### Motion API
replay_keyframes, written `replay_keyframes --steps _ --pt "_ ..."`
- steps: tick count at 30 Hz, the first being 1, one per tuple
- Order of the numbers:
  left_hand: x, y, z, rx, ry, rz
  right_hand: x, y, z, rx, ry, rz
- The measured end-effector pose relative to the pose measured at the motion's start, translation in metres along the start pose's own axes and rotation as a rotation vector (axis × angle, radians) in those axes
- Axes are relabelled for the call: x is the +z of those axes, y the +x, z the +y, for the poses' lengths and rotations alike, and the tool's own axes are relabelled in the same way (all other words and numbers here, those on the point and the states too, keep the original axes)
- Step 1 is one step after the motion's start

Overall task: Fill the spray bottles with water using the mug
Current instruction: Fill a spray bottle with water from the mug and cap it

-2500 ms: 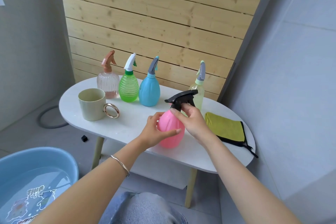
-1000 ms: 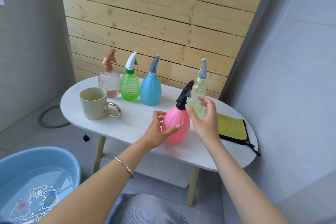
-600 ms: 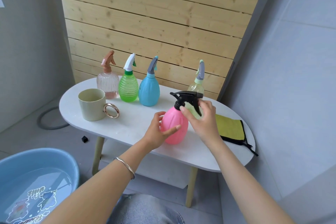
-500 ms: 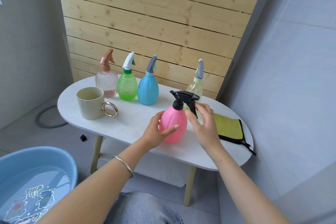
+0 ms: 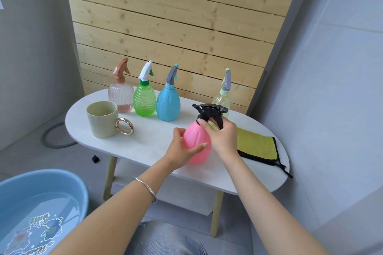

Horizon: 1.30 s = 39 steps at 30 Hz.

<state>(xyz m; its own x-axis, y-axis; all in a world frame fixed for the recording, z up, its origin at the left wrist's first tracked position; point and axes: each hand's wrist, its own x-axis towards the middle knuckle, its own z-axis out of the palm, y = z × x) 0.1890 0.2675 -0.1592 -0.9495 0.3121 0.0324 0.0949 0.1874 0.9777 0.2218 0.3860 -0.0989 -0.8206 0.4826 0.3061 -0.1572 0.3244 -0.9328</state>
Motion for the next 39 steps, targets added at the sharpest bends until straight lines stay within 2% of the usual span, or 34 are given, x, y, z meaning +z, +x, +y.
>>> replay_keyframes --steps 3,5,8,10,12,15,22,26,31,33,36,39 --pt "0.007 0.001 0.000 0.015 -0.004 0.070 0.012 -0.009 -0.001 -0.063 -0.082 0.143" --pt "0.011 -0.001 0.000 0.015 0.014 0.094 0.013 -0.012 -0.001 -0.061 -0.086 0.162" --pt "0.005 0.002 0.001 -0.022 0.052 0.050 0.000 -0.001 -0.003 0.012 -0.046 0.007" --pt "-0.008 0.006 0.006 -0.026 0.163 -0.063 -0.009 0.011 -0.006 0.011 -0.094 -0.163" --pt "-0.021 0.010 0.011 -0.021 0.169 -0.187 -0.015 0.019 -0.012 -0.027 -0.147 -0.322" --pt "-0.027 0.013 0.015 -0.035 0.107 -0.236 -0.016 0.024 -0.013 -0.079 -0.139 -0.371" --pt "-0.013 0.011 0.008 0.042 0.078 -0.052 -0.003 0.015 -0.008 -0.087 -0.166 -0.159" --pt "0.000 0.009 0.003 0.024 0.046 0.045 0.003 0.010 -0.008 -0.072 -0.206 -0.041" --pt "0.009 0.004 0.003 -0.014 0.037 0.154 0.015 0.004 -0.011 -0.044 -0.218 0.006" --pt "0.011 0.001 0.005 -0.036 0.034 0.188 0.017 0.004 -0.014 -0.052 -0.245 -0.009" --pt "0.010 -0.001 0.010 -0.060 0.104 0.240 0.010 0.012 -0.017 -0.023 -0.286 -0.132" --pt "0.008 -0.001 0.012 -0.095 0.180 0.230 -0.009 0.010 -0.018 0.115 -0.202 -0.226"
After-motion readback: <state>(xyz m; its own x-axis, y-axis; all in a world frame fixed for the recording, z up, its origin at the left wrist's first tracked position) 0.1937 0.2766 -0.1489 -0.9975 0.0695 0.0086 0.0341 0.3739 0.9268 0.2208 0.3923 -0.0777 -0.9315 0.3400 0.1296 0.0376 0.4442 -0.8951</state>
